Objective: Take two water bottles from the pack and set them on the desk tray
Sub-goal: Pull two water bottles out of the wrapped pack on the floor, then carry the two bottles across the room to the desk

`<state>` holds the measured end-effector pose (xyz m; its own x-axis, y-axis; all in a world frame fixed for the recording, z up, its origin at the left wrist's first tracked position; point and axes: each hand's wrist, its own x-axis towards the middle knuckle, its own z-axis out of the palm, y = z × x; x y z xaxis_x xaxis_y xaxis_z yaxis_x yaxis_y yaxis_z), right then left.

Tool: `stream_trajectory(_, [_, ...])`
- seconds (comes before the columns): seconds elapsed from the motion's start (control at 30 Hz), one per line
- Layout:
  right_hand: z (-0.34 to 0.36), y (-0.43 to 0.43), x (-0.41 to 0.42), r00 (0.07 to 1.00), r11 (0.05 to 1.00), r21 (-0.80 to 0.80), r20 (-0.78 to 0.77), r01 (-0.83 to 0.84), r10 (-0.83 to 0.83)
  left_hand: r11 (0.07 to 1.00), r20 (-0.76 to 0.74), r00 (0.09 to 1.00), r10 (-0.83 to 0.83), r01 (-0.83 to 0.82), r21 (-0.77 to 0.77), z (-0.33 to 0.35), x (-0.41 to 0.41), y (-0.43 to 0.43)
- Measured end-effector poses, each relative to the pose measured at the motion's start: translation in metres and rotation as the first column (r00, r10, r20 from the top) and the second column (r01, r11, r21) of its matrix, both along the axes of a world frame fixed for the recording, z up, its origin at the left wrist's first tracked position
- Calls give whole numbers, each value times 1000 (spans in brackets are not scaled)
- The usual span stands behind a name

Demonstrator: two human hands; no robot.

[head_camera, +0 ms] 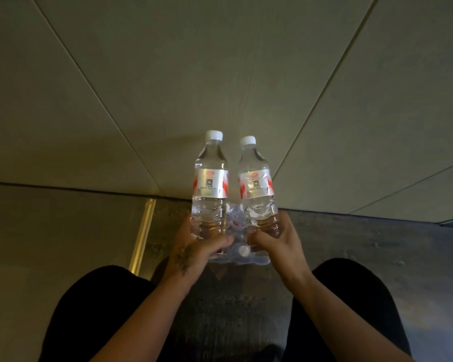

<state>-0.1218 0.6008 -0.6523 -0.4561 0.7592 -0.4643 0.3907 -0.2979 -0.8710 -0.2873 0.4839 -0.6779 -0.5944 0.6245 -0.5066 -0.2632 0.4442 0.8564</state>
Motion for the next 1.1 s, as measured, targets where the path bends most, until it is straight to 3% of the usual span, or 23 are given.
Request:
stream_trajectory(0.27, [-2, -16, -4, 996, 997, -47, -61, 61, -64, 999, 14, 999, 43, -43, 3, 12, 7, -10])
stream_trajectory(0.5, [56, -21, 3, 984, 987, -65, -91, 145, -150, 999, 39, 999, 25, -27, 47, 88, 7, -10])
stream_trajectory(0.7, [197, -37, 21, 976, 982, -83, -124, 170, -180, 999, 89, 995, -36, 36, -8, 237, 17, -31])
stream_trajectory(1.1, [526, -71, 52, 969, 993, -56, -218, 104, -114, 999, -14, 999, -44, 44, -22, 577, 58, -61])
